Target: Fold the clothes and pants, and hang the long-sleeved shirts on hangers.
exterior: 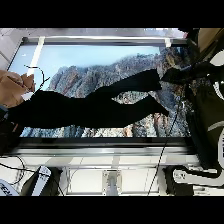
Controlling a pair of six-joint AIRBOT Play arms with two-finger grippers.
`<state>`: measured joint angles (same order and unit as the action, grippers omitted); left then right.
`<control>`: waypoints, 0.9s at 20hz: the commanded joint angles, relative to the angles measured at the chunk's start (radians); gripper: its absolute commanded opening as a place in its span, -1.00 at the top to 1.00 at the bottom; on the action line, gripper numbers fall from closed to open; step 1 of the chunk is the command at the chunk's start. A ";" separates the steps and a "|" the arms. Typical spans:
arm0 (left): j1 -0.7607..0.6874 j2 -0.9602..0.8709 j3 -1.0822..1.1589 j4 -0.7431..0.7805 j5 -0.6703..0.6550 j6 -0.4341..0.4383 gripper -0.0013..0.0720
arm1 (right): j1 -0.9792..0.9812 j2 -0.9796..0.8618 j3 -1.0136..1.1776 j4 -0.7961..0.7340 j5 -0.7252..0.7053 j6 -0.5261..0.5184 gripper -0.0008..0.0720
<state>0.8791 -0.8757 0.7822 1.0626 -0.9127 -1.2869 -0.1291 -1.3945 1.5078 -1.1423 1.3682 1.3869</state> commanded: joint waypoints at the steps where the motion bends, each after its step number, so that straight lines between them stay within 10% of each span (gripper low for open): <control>1: 0.000 0.000 0.000 0.000 -0.016 0.000 0.91 | -0.006 -0.017 -0.124 -0.143 0.061 0.002 -0.19; 10: 0.000 0.000 0.000 0.000 -0.015 0.000 0.91 | -0.167 0.044 -0.476 -0.141 -0.238 -0.026 -0.27; 18: 0.000 0.000 -0.001 0.000 -0.016 0.000 0.91 | -0.152 -0.055 -0.475 0.015 -0.257 -0.346 -0.27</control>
<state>0.8795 -0.8757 0.7818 1.0622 -0.9283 -1.2873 -0.2962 -1.4204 1.0355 -1.1835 1.1366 1.1511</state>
